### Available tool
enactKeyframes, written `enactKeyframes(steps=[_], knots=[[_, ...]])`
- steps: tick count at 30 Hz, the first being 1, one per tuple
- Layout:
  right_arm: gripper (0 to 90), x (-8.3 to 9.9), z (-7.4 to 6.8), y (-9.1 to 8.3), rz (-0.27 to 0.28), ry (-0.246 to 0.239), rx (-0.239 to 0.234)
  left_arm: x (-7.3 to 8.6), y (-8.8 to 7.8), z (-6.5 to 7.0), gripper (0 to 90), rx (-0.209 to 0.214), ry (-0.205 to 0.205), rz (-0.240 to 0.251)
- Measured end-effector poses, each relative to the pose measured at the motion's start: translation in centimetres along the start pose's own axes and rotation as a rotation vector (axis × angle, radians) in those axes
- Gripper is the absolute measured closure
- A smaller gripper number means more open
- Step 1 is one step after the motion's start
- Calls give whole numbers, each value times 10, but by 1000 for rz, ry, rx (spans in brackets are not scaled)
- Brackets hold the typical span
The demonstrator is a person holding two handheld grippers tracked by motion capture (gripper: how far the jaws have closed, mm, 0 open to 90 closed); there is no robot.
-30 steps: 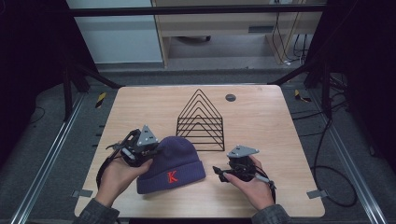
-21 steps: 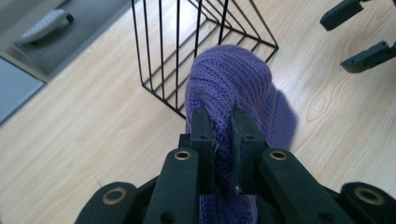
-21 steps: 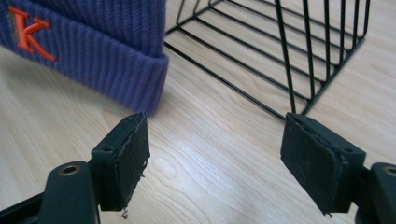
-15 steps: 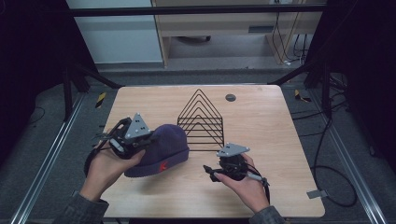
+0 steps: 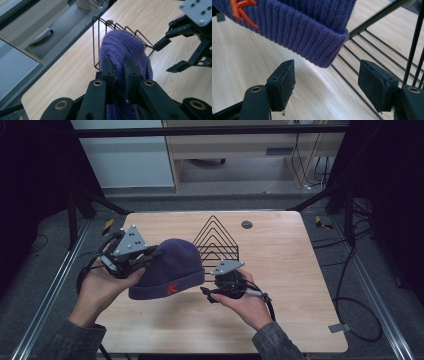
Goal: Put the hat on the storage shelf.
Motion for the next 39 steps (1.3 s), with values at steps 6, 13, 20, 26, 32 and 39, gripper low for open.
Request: enactKeyframes(steps=[6, 13, 20, 26, 32, 39], knots=[[308, -20, 0, -4, 6, -23, -15, -4, -11, 1, 809, -7, 13, 10], [315, -26, -5, 0, -11, -49, -60, -8, -16, 2, 808, 17, 18, 26], [546, -29, -1, 4, -4, -47, -133, -16, -16, -5, 807, 14, 11, 31], [708, -39, 7, -21, 13, -60, -123, -33, -19, -19, 803, 21, -38, 77], [714, -51, 22, -47, 42, -70, -90, -55, -18, -36, 802, 4, -65, 109], [715, -66, 56, -78, 65, -57, -22, -88, -4, -55, 803, 26, -109, 165]])
Point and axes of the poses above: each handheld gripper's, and its own axes: y roughly forward along the jaws, x roughly out of its underside, z roughly to its right, the point moved 6 cm from there along y, roughly forward along the jaws, and after that the axes turned 9 degrees about -z, right-handed, at the moved point
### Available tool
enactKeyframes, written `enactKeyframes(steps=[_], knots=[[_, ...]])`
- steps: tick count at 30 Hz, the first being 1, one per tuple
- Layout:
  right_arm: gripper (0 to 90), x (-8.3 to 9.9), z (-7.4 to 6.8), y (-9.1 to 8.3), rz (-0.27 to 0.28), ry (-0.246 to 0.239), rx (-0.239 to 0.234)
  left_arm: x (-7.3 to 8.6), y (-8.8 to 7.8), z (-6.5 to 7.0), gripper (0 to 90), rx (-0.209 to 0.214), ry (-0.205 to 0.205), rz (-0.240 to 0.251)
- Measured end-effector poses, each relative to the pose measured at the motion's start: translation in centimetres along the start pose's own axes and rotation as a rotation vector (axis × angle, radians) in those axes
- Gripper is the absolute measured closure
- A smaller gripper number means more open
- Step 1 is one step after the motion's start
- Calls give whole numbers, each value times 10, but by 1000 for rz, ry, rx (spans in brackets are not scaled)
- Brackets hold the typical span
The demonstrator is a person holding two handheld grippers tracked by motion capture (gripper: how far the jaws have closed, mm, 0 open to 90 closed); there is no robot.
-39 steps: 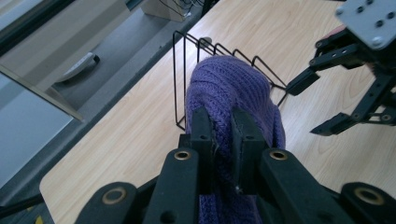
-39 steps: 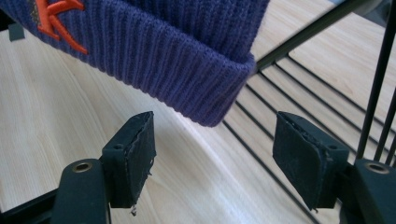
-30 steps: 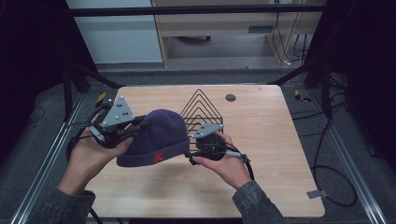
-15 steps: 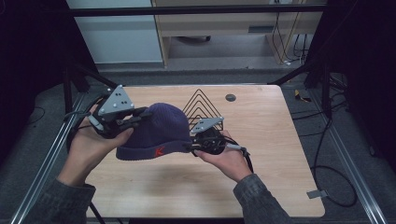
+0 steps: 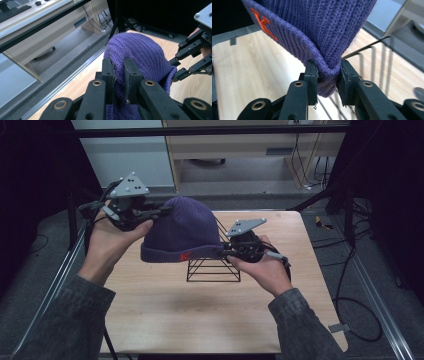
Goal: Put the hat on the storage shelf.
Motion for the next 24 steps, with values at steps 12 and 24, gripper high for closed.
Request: enactKeyframes(steps=[12, 24], knots=[[715, -3, 42, -12, 0, 40, 68, -29, 38, -12, 802, 34, -1, 32], [715, 8, 62, -7, -18, 75, 104, -38, 68, -8, 799, 47, 16, 26]])
Point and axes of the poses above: each handheld gripper's, and its own axes: y roughly forward along the jaws, x roughly out of its underside, z roughly to its right, the point moved 6 cm from there along y, roughly forward along the jaws, and after that the axes turned 9 degrees about -z, right-handed, at the moved point
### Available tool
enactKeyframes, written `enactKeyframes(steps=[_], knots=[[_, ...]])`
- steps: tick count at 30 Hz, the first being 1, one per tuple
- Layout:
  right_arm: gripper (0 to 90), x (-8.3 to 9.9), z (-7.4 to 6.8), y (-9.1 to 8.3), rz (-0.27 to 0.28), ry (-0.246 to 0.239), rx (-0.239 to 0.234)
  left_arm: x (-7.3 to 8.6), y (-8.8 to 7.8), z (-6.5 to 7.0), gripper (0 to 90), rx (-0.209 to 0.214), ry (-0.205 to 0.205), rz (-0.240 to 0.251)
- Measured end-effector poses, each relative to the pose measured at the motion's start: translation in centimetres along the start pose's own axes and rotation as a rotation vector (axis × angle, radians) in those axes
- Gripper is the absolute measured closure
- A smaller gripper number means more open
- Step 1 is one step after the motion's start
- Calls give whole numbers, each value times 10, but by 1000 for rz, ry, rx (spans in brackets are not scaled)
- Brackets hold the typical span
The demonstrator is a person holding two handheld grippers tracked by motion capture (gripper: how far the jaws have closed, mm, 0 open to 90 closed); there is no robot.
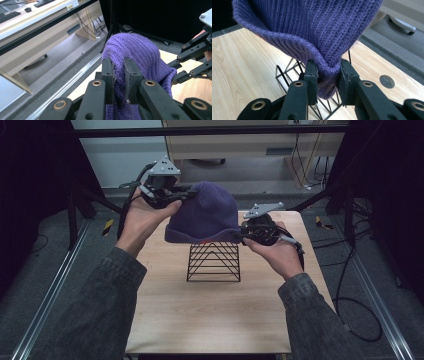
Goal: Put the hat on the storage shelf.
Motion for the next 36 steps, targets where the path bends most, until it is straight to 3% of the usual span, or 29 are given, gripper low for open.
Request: enactKeyframes(steps=[7, 23, 30, 36], knots=[[711, 14, 7, 1, -22, 19, 1, 5, 11, 3, 798, -4, 10, -36], [704, 28, 10, 10, -60, 31, 1, 16, 31, 6, 794, 7, 2, -67], [695, 38, 7, 14, -75, 40, 0, 17, 38, 10, 791, 2, 36, -95], [692, 43, 6, 20, -98, 45, -3, 22, 45, 16, 791, 8, 24, -84]])
Point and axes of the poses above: each handheld gripper's, and its own axes: y roughly forward along the jaws, x roughly out of its underside, z roughly to its right, the point moved 6 cm from there along y, roughly forward along the jaws, and after that the axes turned 9 degrees about -z, right-handed, at the moved point
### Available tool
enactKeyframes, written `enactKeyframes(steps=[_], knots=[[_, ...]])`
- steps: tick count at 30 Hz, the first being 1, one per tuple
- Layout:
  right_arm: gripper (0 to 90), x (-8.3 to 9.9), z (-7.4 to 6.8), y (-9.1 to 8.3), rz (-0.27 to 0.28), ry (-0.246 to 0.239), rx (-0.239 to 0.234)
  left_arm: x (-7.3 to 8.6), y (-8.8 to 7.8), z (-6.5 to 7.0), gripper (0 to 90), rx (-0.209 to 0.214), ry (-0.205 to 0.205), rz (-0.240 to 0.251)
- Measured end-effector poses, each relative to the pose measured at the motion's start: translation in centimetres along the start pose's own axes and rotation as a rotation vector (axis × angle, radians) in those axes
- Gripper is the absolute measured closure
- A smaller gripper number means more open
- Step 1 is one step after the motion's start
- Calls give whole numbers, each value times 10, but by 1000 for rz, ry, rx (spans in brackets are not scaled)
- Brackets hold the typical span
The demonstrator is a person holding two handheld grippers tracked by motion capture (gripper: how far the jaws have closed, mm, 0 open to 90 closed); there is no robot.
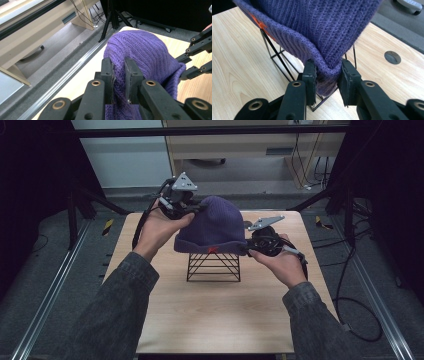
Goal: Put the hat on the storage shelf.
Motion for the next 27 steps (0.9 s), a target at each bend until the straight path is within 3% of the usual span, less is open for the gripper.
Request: enactKeyframes(steps=[6, 27], knots=[[686, 3, 0, 5, -7, 4, 0, 11, 6, 0, 790, -9, 4, -19], [671, 21, -4, 21, -15, 43, -34, 18, 19, 6, 789, -10, 31, -46]])
Point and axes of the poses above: each handheld gripper's, and its own axes: y roughly forward along the jaws, x roughly out of its underside, z roughly to its right, the point moved 6 cm from there along y, roughly forward along the jaws, and after that the axes turned 9 degrees about -z, right-handed, at the moved point
